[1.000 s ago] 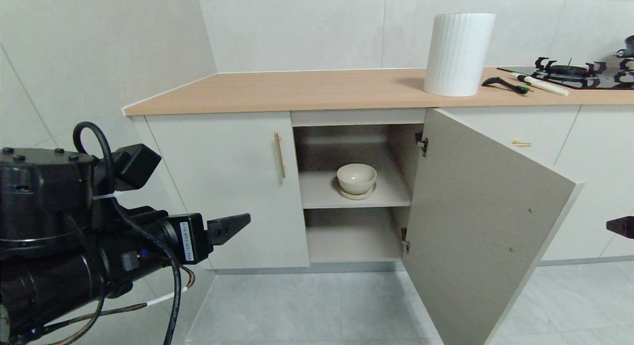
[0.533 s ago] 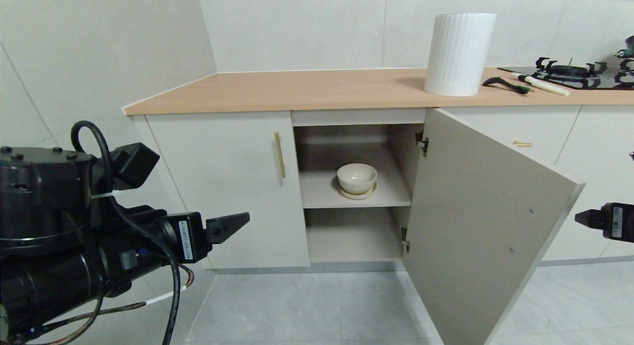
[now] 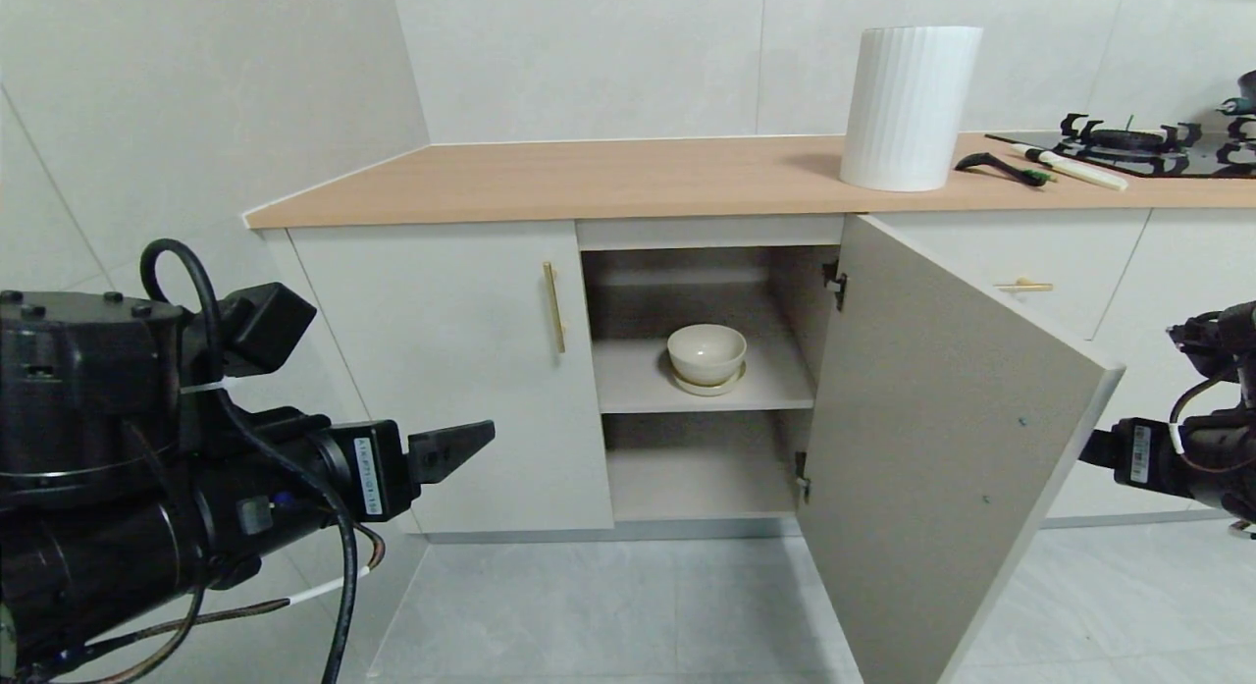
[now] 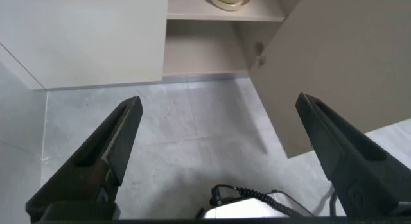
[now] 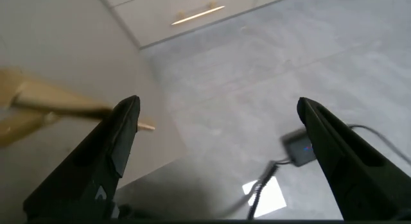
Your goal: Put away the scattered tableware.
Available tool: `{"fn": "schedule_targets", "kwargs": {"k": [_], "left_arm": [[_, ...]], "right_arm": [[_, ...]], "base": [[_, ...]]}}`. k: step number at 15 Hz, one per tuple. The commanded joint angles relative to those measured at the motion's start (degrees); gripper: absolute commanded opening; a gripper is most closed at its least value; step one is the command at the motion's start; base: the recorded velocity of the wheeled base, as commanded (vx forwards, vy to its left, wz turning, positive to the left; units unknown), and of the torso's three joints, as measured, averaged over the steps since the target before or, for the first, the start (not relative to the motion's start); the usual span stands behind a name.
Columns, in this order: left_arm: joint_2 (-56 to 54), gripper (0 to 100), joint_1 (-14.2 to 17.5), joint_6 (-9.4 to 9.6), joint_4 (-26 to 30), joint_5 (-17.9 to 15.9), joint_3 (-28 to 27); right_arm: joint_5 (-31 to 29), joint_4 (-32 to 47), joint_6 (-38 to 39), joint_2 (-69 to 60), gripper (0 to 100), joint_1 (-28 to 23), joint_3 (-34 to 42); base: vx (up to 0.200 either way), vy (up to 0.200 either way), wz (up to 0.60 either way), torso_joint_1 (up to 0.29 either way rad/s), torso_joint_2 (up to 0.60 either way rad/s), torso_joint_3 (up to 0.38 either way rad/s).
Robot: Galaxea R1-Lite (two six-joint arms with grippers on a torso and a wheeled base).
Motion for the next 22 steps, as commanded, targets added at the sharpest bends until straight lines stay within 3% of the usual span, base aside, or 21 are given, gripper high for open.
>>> {"fn": "schedule_targets", "kwargs": {"k": [1, 8, 13, 18, 22], "left_arm": [[-0.05, 100, 0.0, -0.03, -0.06, 0.01, -0.01], [-1.28, 100, 0.09, -0.12, -0.06, 0.01, -0.28], [-1.54, 100, 0.09, -0.12, -0.06, -0.78, -0.28], [-1.19, 100, 0.17, -0.12, -0.06, -0.69, -0.19], [-1.01, 100, 0.26, -0.12, -0.06, -0.6, -0.36]], "right_arm": [[0.44, -0.02, 0.8, 0.44, 100, 1.9, 0.09], [3.7, -1.6, 2.56, 2.64, 100, 12.97, -1.41], [3.87, -3.01, 1.77, 14.33, 100, 21.68, -14.15], [5.72, -3.36, 2.03, 24.26, 100, 25.63, -24.08], [8.88, -5.55, 2.56, 27.87, 100, 25.98, -24.61]], "base": [[0.0, 0.0, 0.0, 0.0, 0.0, 0.0], [0.0, 0.0, 0.0, 0.0, 0.0, 0.0], [0.0, 0.0, 0.0, 0.0, 0.0, 0.0], [0.0, 0.0, 0.0, 0.0, 0.0, 0.0], [0.0, 0.0, 0.0, 0.0, 0.0, 0.0]]}}
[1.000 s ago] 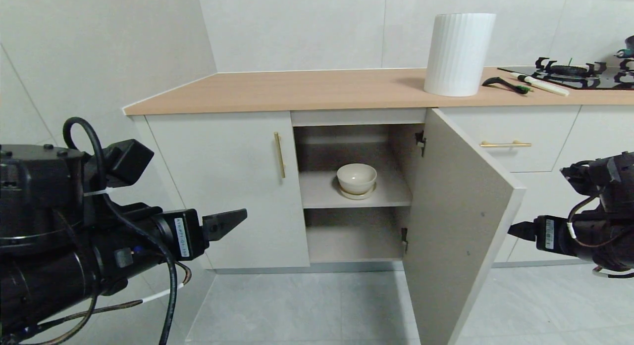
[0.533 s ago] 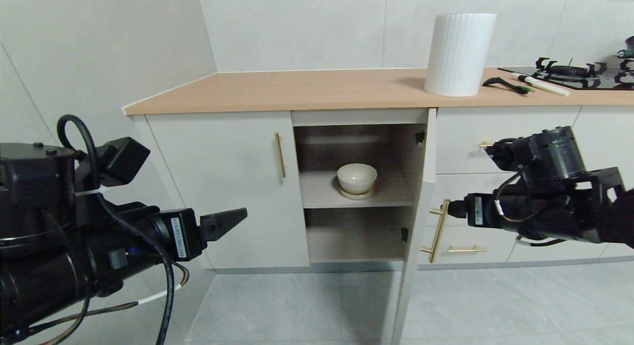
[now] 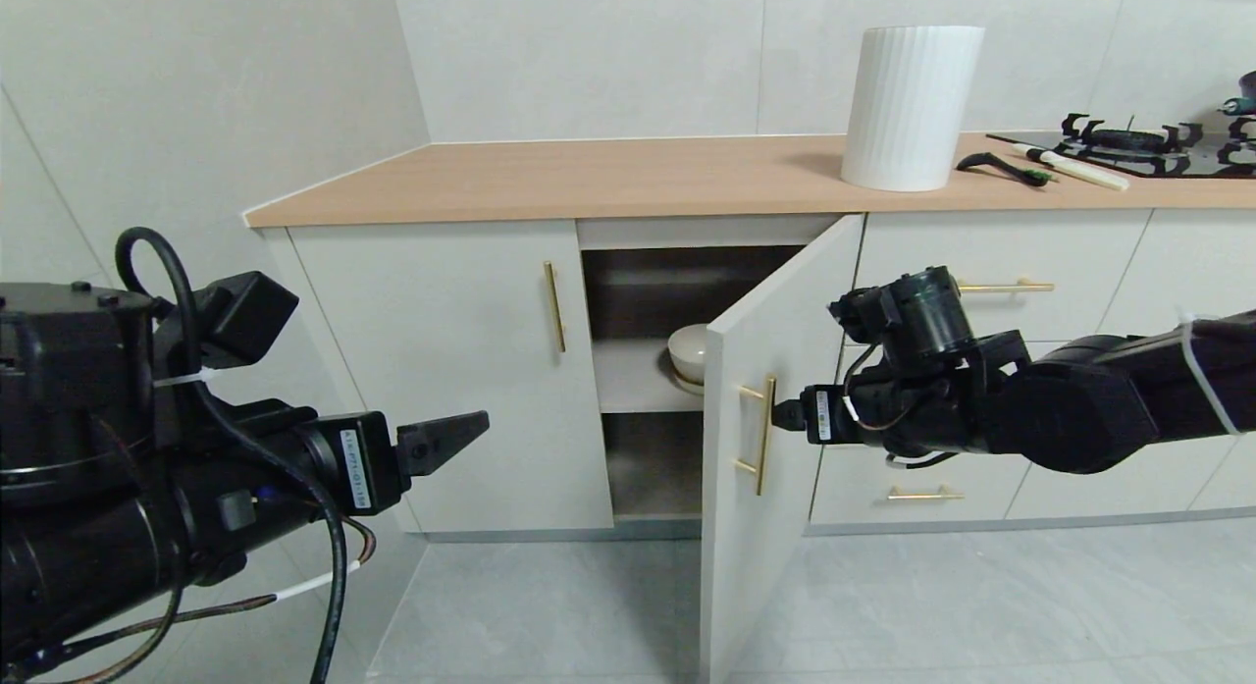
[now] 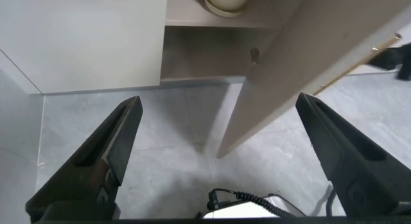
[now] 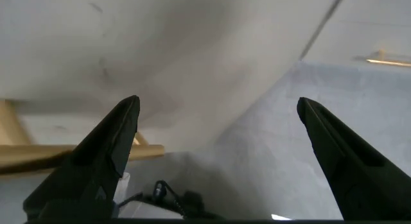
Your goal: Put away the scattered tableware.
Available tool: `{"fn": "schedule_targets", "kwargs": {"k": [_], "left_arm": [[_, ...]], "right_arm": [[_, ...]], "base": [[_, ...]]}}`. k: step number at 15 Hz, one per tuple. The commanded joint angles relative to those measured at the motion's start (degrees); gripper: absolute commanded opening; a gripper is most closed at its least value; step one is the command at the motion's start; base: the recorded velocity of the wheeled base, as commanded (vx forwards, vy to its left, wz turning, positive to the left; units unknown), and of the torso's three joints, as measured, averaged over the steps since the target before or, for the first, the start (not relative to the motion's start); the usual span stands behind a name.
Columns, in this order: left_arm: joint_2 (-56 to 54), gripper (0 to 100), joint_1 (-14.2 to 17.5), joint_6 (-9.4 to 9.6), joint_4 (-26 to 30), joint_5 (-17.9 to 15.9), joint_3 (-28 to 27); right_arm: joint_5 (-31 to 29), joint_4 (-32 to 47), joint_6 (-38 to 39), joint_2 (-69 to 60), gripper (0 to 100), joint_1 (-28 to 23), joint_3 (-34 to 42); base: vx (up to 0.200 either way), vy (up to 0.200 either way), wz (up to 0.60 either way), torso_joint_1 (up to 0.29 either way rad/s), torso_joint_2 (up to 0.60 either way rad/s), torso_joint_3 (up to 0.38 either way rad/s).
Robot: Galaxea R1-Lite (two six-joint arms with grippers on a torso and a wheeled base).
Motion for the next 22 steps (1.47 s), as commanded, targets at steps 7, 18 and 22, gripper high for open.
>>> {"fn": "schedule_targets", "kwargs": {"k": [7, 18, 22], "left_arm": [[0.52, 100, -0.01, -0.1, 0.01, 0.12, -0.01], [0.78, 100, -0.01, -0.01, 0.27, 0.21, -0.01], [0.7, 100, 0.52, -0.28, -0.08, 0.21, -0.27]], "right_arm": [[-0.06, -9.81, 4.74, 8.5, 100, 0.74, 0.13], [-0.41, -18.86, 7.99, 13.07, 100, 0.83, -0.84], [-0.5, -20.8, 9.66, 13.51, 100, 1.18, -1.01]], "base": [[0.0, 0.0, 0.0, 0.0, 0.0, 0.0], [0.036, 0.0, 0.0, 0.0, 0.0, 0.0], [0.15, 0.0, 0.0, -0.003, 0.0, 0.002]]}}
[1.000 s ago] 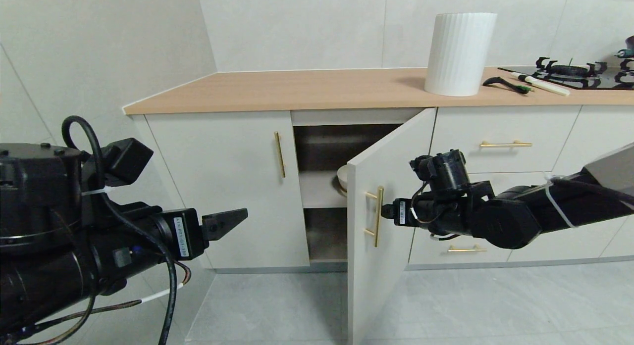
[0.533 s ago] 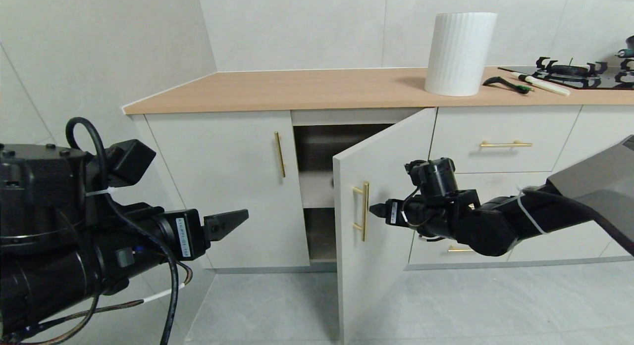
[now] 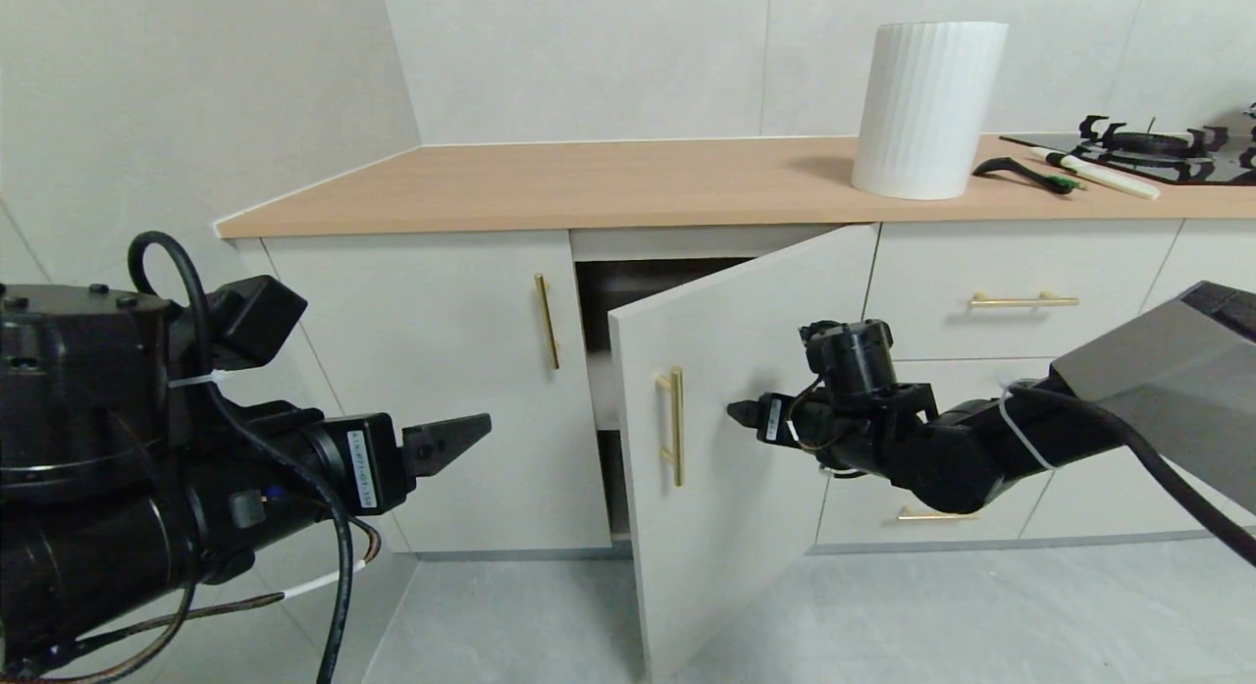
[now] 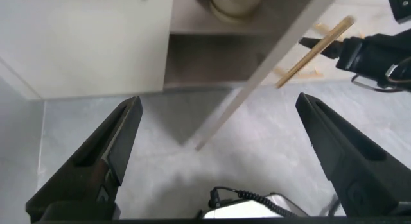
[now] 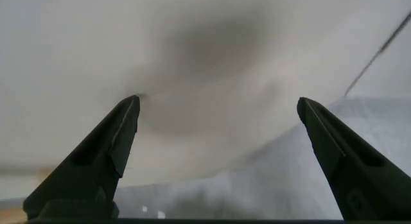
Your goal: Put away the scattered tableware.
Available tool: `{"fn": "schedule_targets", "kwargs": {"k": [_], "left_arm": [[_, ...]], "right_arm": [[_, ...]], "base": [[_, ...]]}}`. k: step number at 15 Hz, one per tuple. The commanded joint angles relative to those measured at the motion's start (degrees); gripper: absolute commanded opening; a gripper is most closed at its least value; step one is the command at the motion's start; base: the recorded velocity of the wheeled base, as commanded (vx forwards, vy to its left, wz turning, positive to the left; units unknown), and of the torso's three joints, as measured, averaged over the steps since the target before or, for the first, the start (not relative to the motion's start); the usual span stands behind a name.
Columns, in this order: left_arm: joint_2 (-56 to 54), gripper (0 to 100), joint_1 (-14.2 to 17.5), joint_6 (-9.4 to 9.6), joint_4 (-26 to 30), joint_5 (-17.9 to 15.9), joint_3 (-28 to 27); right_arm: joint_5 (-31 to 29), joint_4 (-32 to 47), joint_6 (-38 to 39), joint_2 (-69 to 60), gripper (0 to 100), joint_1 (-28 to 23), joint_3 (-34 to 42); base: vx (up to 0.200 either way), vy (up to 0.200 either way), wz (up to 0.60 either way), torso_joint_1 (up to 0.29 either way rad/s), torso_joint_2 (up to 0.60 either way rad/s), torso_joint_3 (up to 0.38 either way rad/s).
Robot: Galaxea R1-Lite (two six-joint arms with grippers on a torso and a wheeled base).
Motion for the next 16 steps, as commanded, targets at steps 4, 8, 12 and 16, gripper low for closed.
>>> {"fn": "schedule_targets", "kwargs": {"k": [4, 8, 12, 16], "left_arm": [[-0.08, 100, 0.65, -0.08, -0.47, -0.03, -0.08], [0.0, 100, 0.65, -0.08, -0.47, -0.03, -0.08], [-0.08, 100, 0.65, -0.08, -0.47, -0.03, -0.08], [0.09, 100, 0.65, -0.17, -0.47, -0.03, 0.01]], "right_arm": [[-0.7, -3.94, 2.51, 1.53, 100, 0.9, -1.11], [-9.49, -5.7, 5.59, 7.68, 100, 0.99, -9.81], [-13.53, -5.7, 7.78, 13.13, 100, 0.64, -16.31], [-14.06, -5.17, 9.01, 18.31, 100, -2.7, -23.61]], "base": [[0.0, 0.0, 0.0, 0.0, 0.0, 0.0], [0.0, 0.0, 0.0, 0.0, 0.0, 0.0], [0.0, 0.0, 0.0, 0.0, 0.0, 0.0], [0.0, 0.0, 0.0, 0.0, 0.0, 0.0]]}}
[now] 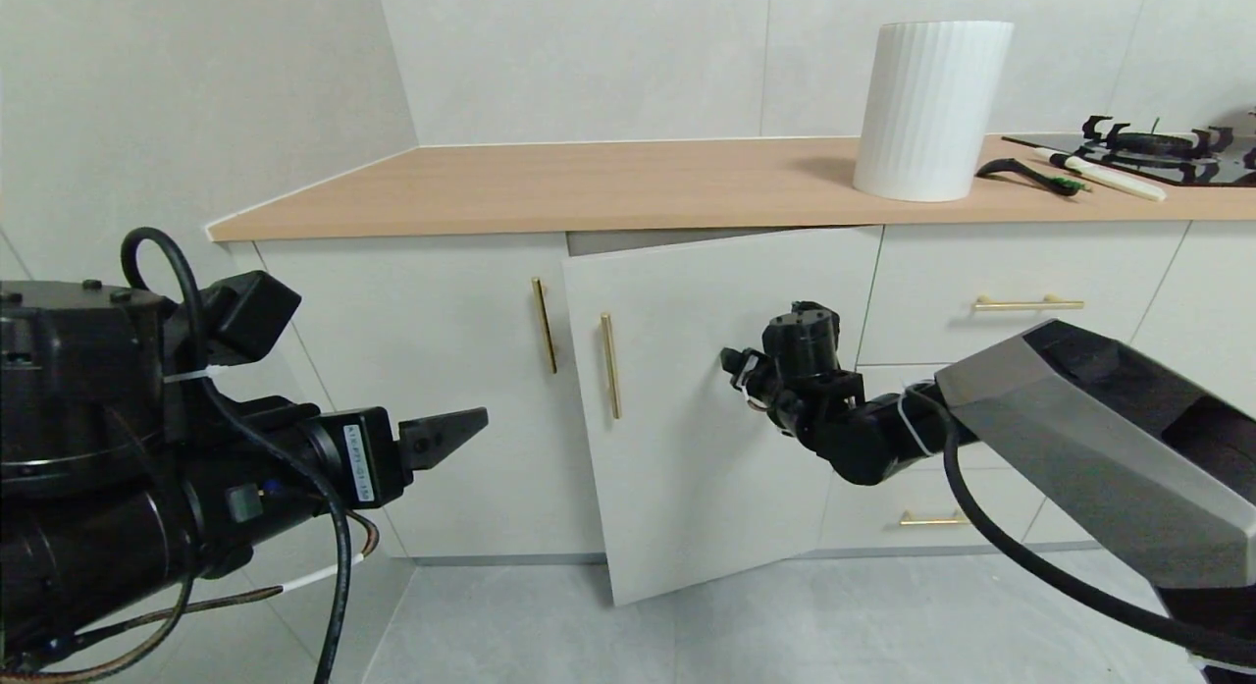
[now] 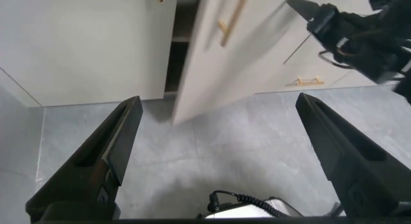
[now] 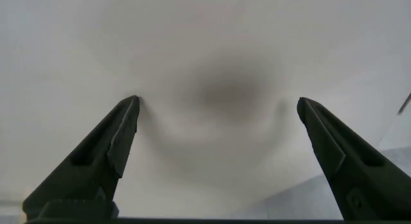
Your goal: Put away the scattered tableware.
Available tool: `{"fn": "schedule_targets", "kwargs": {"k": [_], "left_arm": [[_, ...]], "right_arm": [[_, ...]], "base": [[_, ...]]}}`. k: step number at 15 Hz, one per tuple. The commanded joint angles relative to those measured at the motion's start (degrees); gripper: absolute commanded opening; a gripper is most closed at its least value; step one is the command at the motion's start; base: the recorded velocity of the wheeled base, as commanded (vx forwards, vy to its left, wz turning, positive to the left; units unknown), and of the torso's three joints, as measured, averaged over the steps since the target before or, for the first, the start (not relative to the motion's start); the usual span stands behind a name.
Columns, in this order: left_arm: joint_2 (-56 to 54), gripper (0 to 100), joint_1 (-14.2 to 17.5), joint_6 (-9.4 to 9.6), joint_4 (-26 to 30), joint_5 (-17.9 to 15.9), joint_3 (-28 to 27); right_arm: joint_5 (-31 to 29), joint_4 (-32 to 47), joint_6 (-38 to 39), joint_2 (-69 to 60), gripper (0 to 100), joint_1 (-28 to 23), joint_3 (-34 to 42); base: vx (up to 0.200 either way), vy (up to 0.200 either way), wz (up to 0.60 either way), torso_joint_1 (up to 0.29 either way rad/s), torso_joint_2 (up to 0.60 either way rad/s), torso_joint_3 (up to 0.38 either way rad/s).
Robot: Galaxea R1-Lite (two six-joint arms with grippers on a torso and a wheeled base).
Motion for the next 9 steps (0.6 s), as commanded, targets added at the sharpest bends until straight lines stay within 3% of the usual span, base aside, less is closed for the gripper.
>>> {"fn": "schedule_targets", "kwargs": {"k": [1, 6, 9], "left_arm": [[0.1, 100, 0.0, -0.07, -0.03, 0.04, 0.15], [0.63, 100, 0.0, -0.07, -0.03, 0.04, 0.24], [0.63, 100, 0.0, -0.07, -0.03, 0.04, 0.24]], "right_arm": [[-0.56, 0.09, 0.05, 3.7, 100, -1.56, -3.51], [-6.54, 3.16, -0.12, 10.38, 100, -4.47, -15.2], [-7.86, 4.39, -0.12, 11.7, 100, -5.17, -17.31]], "base": [[0.0, 0.0, 0.0, 0.0, 0.0, 0.0], [0.0, 0.0, 0.0, 0.0, 0.0, 0.0], [0.0, 0.0, 0.0, 0.0, 0.0, 0.0]]}}
